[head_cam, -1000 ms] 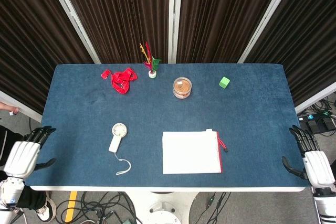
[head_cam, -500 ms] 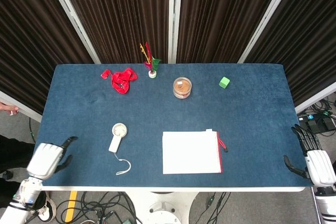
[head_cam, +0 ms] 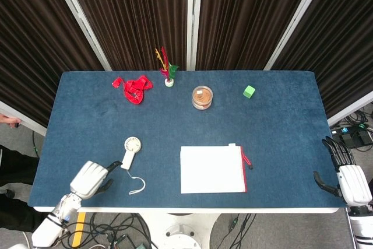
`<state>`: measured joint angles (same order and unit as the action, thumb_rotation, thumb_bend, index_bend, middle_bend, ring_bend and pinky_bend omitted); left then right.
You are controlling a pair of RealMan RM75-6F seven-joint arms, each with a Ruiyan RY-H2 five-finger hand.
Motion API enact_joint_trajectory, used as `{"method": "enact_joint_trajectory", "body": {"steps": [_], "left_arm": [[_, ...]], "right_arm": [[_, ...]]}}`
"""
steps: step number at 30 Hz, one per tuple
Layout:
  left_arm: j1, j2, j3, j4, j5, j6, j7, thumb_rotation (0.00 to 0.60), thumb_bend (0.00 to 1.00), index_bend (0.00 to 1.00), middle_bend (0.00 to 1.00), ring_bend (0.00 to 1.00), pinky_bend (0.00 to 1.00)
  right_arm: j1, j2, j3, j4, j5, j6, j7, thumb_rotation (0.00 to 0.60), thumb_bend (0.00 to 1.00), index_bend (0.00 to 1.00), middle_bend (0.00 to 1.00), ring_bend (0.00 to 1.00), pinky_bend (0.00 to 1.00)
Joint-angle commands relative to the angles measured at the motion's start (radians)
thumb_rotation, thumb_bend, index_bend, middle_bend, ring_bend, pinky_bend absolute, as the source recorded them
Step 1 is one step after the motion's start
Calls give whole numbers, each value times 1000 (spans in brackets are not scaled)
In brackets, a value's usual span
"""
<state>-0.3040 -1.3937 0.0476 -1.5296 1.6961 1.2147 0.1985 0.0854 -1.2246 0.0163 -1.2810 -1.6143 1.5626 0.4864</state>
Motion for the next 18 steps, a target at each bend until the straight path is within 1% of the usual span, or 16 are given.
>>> {"method": "enact_joint_trajectory", "body": {"steps": [1, 8, 18], "left_arm": [[-26, -34, -13, 25, -10, -29, 9, 600, 396, 263, 847, 849, 802], [-63, -77, -22, 51, -66, -99, 11, 600, 395, 263, 847, 849, 802], [-104, -113, -43, 115, -123, -147, -4, 600, 396, 251, 847, 849, 802]], "right_arm": [[2, 3, 2, -5, 3, -3, -3, 600, 310, 0, 0, 0, 0], [6, 11, 5, -17, 10, -16, -5, 600, 310, 0, 0, 0, 0], [2, 13, 3, -8, 14, -16, 1, 600, 311, 0, 0, 0, 0]]}}
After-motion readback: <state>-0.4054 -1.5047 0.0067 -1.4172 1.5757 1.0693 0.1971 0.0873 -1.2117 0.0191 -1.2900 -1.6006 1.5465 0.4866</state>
